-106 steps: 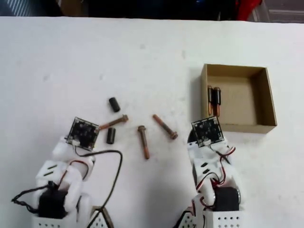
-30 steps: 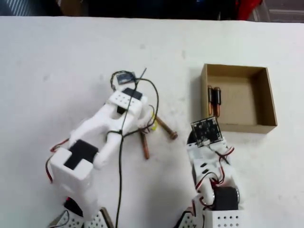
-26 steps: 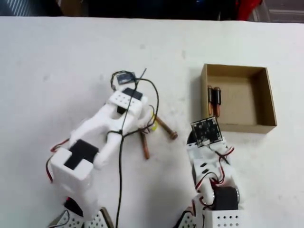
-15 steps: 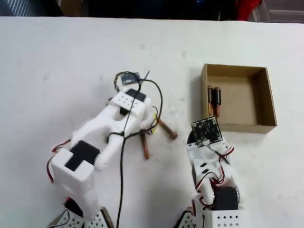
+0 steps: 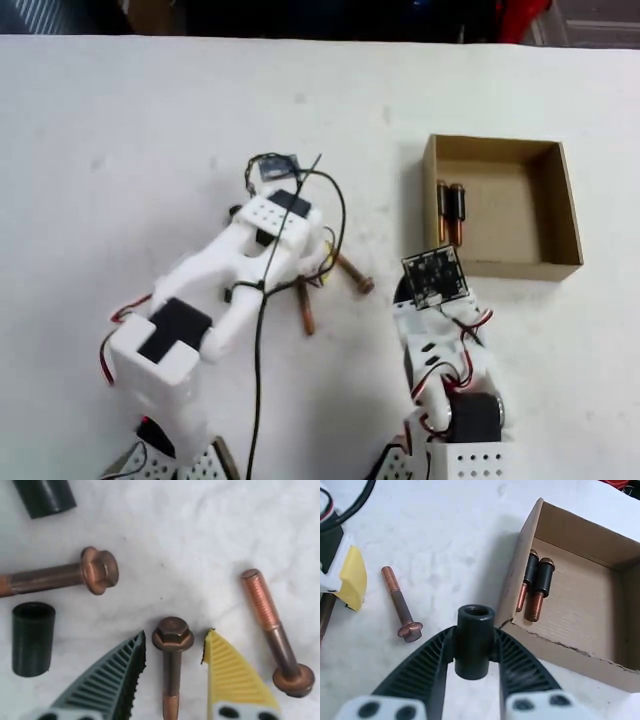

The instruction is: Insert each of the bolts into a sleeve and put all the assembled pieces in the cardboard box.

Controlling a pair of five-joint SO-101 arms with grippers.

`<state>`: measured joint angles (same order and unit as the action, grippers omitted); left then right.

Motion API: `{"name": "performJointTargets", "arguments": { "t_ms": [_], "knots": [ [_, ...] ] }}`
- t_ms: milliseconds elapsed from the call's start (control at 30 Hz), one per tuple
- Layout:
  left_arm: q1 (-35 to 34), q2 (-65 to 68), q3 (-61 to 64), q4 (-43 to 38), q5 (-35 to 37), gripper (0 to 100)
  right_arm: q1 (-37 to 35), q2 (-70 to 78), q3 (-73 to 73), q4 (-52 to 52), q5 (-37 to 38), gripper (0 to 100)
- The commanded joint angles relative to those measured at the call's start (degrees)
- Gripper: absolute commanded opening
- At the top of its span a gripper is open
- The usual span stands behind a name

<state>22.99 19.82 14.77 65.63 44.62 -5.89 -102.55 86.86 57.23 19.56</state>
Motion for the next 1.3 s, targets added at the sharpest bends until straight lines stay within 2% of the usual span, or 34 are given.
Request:
{"name": "performJointTargets", "arguments": {
  "t_ms": [0,133,233,333,767,900,1267],
  "knots": [
    [1.45,-0.31,1.41,1.05,0.26,21,0.66,-0.75,-0.35,0.04,-0.18,1.7],
    [1.36,-0.31,1.41,1.05,0.26,19,0.66,-0.75,-0.35,0.04,-0.18,1.7],
    [1.01,-0.31,1.23,0.97,-0.7,9,0.66,-0.75,-0.35,0.04,-0.18,1.7],
    [1.01,-0.31,0.97,0.62,-5.36,2,0.66,-0.75,-0.35,0.04,-0.18,1.7],
    [1.36,-0.4,0.88,0.79,-6.86,3,0.66,-0.75,-0.35,-0.04,-0.18,1.7],
    [1.36,-0.75,0.88,0.88,-13.36,3,0.66,-0.75,-0.35,0.04,-0.18,1.7],
    [0.92,-2.59,0.79,1.05,-23.82,2,0.66,-0.75,-0.26,0.04,-0.18,1.7]
  ]
}}
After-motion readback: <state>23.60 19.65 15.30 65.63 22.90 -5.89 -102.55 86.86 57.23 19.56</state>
